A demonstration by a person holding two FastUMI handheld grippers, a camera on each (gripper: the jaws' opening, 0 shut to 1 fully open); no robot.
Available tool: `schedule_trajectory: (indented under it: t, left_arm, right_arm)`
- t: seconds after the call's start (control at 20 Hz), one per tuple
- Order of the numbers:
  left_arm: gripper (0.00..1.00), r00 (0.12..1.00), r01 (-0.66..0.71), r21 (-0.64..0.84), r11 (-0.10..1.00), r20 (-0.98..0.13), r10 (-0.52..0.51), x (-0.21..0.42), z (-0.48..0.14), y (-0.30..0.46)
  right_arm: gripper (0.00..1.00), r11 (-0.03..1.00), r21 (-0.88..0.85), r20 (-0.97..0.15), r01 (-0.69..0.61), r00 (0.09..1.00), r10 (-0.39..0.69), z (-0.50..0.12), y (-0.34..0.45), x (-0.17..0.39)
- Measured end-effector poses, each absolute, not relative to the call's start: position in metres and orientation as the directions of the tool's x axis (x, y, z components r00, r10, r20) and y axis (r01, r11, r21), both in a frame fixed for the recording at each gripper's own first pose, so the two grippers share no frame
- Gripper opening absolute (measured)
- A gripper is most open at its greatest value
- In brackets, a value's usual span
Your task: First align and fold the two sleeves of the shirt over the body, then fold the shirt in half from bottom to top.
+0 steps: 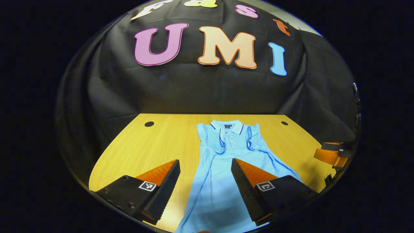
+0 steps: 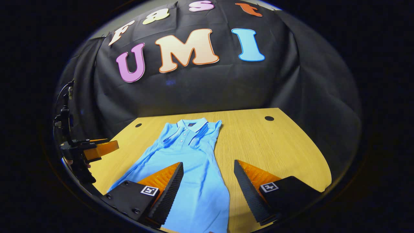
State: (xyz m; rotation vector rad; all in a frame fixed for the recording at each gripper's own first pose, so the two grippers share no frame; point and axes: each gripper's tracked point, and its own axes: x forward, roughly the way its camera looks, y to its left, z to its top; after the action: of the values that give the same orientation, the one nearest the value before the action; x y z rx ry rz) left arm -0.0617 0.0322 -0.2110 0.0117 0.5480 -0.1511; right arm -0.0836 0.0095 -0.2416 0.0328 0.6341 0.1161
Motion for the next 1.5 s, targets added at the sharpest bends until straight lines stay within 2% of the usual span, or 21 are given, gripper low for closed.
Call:
schedule_trajectory:
  t: [0.6,1.2,1.5]
  left_arm:
    - [0.97,0.743,0.140,-0.021,0.990,-0.658,-0.119,-0.176,-0.274,0.051]
    - [0.96,0.641,0.127,0.004,0.992,-0.763,-0.079,-0.233,-0.340,0.061]
    - [0.96,0.675,0.148,0.005,0.989,-0.731,-0.097,-0.230,-0.341,0.055]
  right_arm:
    - [0.98,0.992,0.004,-0.710,-0.130,0.698,0.094,-0.296,-0.003,-0.183]
    - [0.98,0.993,-0.072,-0.805,-0.089,0.593,-0.006,-0.353,-0.016,-0.244]
    - [0.94,0.997,-0.057,-0.830,-0.052,0.557,-0.018,-0.363,-0.018,-0.250]
